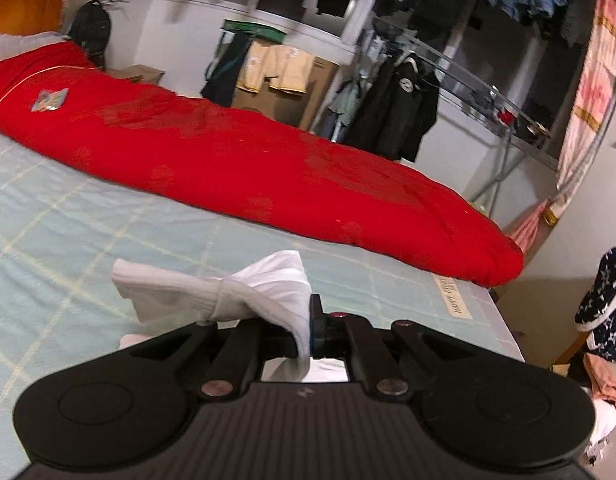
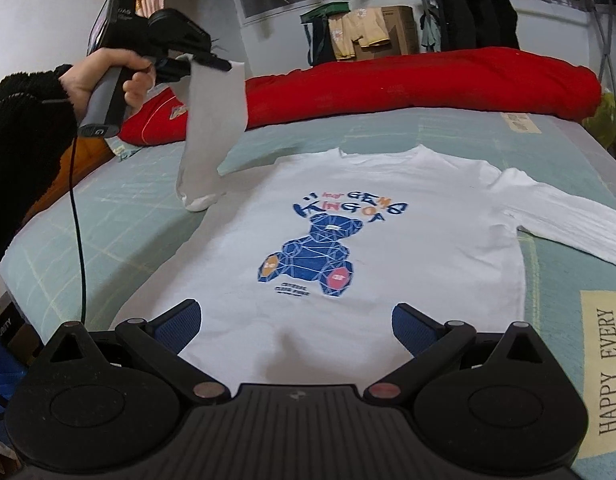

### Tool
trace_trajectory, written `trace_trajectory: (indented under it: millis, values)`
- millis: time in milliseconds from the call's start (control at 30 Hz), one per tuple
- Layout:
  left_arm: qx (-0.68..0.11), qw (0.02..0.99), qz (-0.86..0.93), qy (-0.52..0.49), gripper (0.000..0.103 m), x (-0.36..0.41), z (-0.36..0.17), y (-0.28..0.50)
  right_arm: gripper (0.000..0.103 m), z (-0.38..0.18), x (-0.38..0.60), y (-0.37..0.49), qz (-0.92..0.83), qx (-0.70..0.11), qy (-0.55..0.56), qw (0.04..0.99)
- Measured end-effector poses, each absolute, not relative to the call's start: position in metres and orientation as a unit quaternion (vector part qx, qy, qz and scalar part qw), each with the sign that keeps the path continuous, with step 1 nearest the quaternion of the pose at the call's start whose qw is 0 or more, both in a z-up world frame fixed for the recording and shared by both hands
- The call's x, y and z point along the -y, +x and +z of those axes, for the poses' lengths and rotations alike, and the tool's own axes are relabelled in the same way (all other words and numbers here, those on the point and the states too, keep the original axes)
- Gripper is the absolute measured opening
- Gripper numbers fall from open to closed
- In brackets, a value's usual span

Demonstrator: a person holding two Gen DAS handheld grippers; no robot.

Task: Fold clothes
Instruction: 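Lift the gripped sleeve up off the bed with the left gripper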

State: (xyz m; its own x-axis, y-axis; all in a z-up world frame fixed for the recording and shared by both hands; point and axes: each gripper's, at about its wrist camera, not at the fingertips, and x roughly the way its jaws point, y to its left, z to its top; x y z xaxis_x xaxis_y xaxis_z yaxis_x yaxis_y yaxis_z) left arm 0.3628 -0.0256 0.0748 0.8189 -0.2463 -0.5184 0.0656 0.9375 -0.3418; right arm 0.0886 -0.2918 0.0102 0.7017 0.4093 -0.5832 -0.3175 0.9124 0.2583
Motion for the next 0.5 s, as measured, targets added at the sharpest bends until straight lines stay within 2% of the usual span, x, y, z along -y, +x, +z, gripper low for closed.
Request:
trace_trajectory:
  millis: [500]
  values:
    - [-0.305, 0.938, -0.128, -0.099, 0.001, 0.114, 0.076, 0.378, 0.103, -0.001, 0.314, 0.088, 0.192, -0.339, 0.085, 0.917]
